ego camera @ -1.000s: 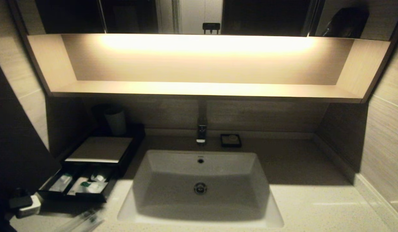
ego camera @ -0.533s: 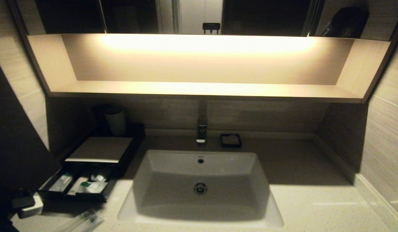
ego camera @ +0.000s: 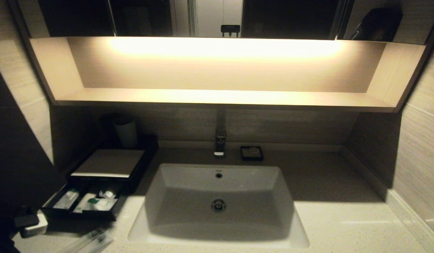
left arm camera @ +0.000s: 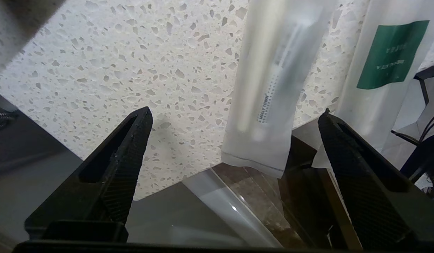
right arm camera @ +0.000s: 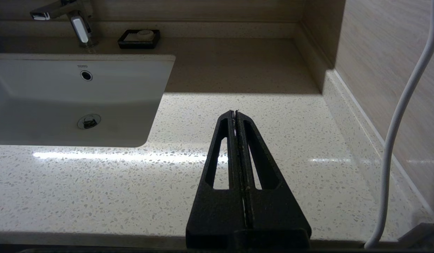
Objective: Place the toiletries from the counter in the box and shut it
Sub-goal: Pick up the bathroom toiletry
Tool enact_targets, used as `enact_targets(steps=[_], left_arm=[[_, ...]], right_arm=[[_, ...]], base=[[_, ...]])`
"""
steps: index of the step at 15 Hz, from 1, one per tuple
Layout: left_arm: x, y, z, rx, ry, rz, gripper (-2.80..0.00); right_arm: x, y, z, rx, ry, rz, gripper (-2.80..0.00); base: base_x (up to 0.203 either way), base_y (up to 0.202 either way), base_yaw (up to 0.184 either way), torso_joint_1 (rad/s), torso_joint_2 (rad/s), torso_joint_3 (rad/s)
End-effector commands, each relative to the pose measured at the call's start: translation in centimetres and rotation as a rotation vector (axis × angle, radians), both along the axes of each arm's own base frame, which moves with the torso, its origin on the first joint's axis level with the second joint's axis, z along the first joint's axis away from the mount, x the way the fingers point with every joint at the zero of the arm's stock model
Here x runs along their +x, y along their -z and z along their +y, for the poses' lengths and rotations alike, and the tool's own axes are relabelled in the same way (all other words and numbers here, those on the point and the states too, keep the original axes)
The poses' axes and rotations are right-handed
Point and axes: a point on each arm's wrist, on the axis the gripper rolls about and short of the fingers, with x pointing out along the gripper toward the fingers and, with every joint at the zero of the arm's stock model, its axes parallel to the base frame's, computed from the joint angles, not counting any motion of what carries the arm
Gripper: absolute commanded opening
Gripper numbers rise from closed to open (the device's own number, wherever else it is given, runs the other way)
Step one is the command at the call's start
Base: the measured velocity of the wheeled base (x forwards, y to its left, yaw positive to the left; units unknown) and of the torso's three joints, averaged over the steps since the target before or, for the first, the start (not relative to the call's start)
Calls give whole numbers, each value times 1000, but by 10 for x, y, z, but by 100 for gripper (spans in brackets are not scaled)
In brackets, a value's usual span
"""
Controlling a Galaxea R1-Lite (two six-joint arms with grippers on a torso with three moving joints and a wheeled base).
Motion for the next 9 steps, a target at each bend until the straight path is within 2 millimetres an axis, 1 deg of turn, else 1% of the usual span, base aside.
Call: enact_targets(steps=[1, 9], left_arm=[[0, 0, 0, -5, 6, 2, 0], [1, 1, 2, -12, 0, 13, 0]], right_arm=[[0, 0, 0, 0, 0, 0, -280], [0, 0, 0, 0, 0, 0, -280]], base=[[0, 0, 0, 0, 0, 0], [0, 0, 0, 0, 0, 0]])
